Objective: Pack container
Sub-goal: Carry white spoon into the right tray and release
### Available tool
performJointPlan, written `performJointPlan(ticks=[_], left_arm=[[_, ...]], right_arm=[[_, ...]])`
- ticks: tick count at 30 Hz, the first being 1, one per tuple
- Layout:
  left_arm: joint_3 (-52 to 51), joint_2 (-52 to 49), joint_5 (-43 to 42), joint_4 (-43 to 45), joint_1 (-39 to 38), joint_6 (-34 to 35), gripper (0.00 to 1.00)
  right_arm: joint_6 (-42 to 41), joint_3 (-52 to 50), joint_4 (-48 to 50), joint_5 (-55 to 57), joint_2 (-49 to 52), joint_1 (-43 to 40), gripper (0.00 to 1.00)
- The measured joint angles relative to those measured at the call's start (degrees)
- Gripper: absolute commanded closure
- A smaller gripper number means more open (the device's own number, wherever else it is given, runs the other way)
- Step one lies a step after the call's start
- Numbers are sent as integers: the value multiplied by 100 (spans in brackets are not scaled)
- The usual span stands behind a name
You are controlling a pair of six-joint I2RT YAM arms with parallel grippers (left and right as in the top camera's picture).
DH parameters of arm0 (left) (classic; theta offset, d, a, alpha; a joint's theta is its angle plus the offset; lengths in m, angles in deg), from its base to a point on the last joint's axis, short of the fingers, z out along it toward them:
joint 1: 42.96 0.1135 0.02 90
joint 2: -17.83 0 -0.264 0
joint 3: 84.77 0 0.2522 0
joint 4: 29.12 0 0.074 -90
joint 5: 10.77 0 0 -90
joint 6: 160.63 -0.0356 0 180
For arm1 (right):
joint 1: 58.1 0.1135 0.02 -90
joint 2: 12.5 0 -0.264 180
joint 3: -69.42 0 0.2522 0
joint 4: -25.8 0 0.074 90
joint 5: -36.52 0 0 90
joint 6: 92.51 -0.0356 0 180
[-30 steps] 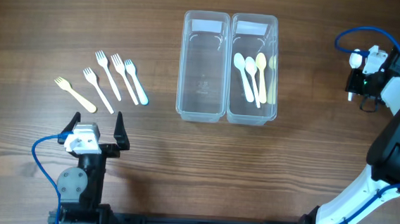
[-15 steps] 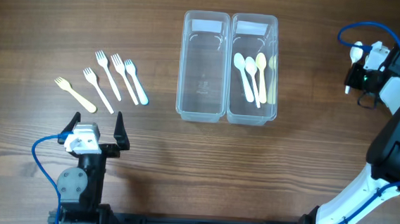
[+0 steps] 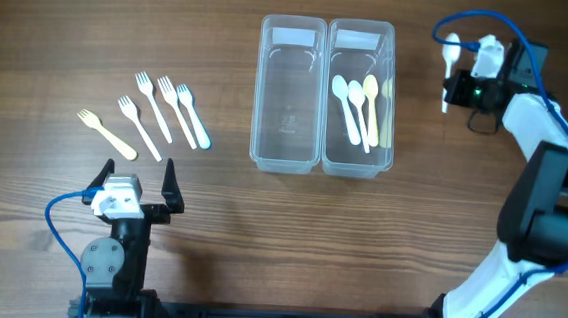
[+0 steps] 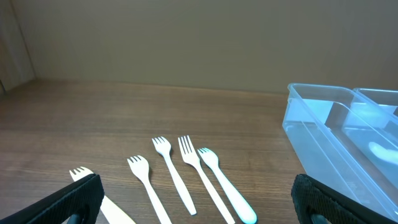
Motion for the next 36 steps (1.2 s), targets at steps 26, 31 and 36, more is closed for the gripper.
performJointPlan(ticks=[26, 31, 36], left_arm=[[0, 0, 0, 0, 0, 0, 0], [0, 0, 0, 0, 0, 0, 0], [0, 0, 0, 0, 0, 0, 0]], right_arm=[[-39, 2, -1029, -212, -2000, 1832, 95], [-39, 2, -1115, -11, -1967, 2194, 96], [-122, 2, -1154, 203, -1781, 2295, 96]])
